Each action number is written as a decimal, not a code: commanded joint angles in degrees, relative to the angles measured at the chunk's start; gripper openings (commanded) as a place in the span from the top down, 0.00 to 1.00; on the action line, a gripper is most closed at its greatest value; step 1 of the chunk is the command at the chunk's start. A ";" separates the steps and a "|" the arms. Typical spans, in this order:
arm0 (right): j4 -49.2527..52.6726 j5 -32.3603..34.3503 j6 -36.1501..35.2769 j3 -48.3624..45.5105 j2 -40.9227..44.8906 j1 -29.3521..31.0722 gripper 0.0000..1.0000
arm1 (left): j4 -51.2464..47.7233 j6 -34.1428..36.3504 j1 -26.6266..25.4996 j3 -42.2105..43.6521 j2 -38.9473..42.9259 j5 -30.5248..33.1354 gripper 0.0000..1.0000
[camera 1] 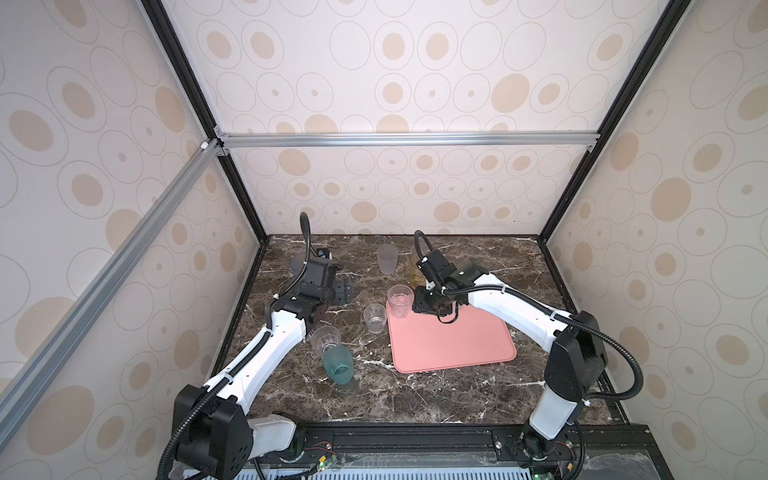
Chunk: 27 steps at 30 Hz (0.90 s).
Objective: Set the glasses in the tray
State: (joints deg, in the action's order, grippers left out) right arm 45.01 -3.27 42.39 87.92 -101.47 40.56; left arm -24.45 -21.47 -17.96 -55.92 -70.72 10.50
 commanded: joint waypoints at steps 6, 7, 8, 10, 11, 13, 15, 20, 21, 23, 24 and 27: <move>0.58 -1.08 -1.57 7.66 -5.62 3.67 0.52 | -8.43 -11.26 4.05 5.88 8.65 0.86 0.24; 0.53 -1.21 -1.77 8.08 -6.09 3.89 0.52 | -9.40 -12.60 4.09 6.13 8.88 0.82 0.24; 0.36 -1.24 -1.81 8.17 -6.43 3.93 0.52 | -10.60 -13.92 4.13 6.22 8.78 1.11 0.24; -0.24 -1.47 -2.15 8.32 -6.80 4.00 0.52 | -13.83 -16.47 4.21 6.17 7.87 1.52 0.25; -0.44 -1.47 -2.43 8.32 -6.99 4.00 0.52 | -15.00 -17.17 4.16 6.14 7.42 1.58 0.25; -0.59 -1.39 -2.90 8.47 -7.25 3.98 0.52 | -16.54 -17.75 4.16 6.69 7.38 0.64 0.25; -0.39 -1.40 -3.36 8.70 -7.34 3.96 0.52 | -17.02 -18.15 4.16 7.47 8.38 -0.48 0.26; -0.60 -0.87 -3.98 7.65 -6.82 3.98 0.52 | -17.56 -20.01 4.39 10.23 10.57 -4.68 0.27; -0.99 -0.74 -3.94 7.14 -6.57 3.96 0.52 | -17.38 -20.54 4.34 11.15 10.88 -5.10 0.28; -1.87 -0.58 -3.53 6.11 -6.11 4.00 0.52 | -17.13 -21.14 4.32 12.86 11.51 -5.36 0.29; -2.35 -0.67 -3.33 5.63 -5.89 3.99 0.52 | -16.97 -21.62 4.33 13.61 11.78 -5.11 0.30; -3.09 -1.26 -2.84 4.85 -5.61 4.08 0.52 | -16.11 -22.57 4.38 15.56 12.07 -3.70 0.34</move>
State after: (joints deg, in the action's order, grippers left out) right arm 42.46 -4.54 39.03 93.91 -108.22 44.29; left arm -39.59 -41.10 -13.89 -41.39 -59.46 5.91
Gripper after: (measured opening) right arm 0.477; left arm 0.663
